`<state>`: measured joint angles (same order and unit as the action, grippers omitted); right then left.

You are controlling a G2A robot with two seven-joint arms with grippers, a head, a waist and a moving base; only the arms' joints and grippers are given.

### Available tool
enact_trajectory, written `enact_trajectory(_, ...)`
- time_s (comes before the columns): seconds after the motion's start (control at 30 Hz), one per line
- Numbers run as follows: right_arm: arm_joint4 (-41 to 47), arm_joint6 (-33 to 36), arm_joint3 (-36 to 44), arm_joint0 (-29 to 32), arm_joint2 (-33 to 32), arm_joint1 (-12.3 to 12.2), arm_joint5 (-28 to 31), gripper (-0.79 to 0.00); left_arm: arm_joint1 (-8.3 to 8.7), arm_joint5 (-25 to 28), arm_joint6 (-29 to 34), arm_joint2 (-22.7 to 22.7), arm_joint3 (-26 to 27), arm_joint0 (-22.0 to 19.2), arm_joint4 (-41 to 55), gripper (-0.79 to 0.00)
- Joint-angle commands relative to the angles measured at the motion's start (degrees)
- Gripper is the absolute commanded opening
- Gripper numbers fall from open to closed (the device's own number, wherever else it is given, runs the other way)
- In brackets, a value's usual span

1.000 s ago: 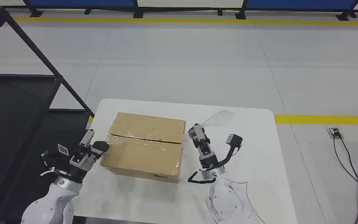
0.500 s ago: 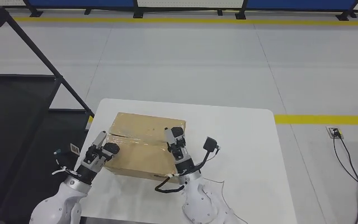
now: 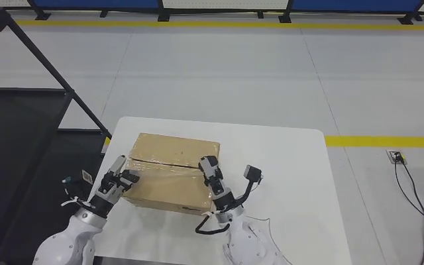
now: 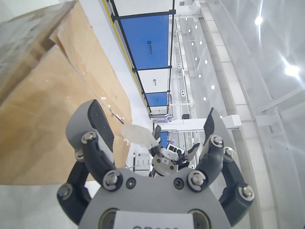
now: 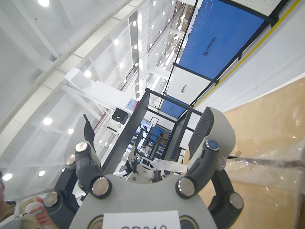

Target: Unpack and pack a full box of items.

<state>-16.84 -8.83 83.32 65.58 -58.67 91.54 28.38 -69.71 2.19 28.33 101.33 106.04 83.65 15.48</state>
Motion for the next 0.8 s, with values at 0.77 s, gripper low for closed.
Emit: enact_trajectory(0.77, 21.4, 36.7, 5.4, 7.4, -14.9, -5.1, -1.7, 0.0, 1.42, 24.3, -11.7, 8.4, 6.2, 10.1, -47.4, 0.0)
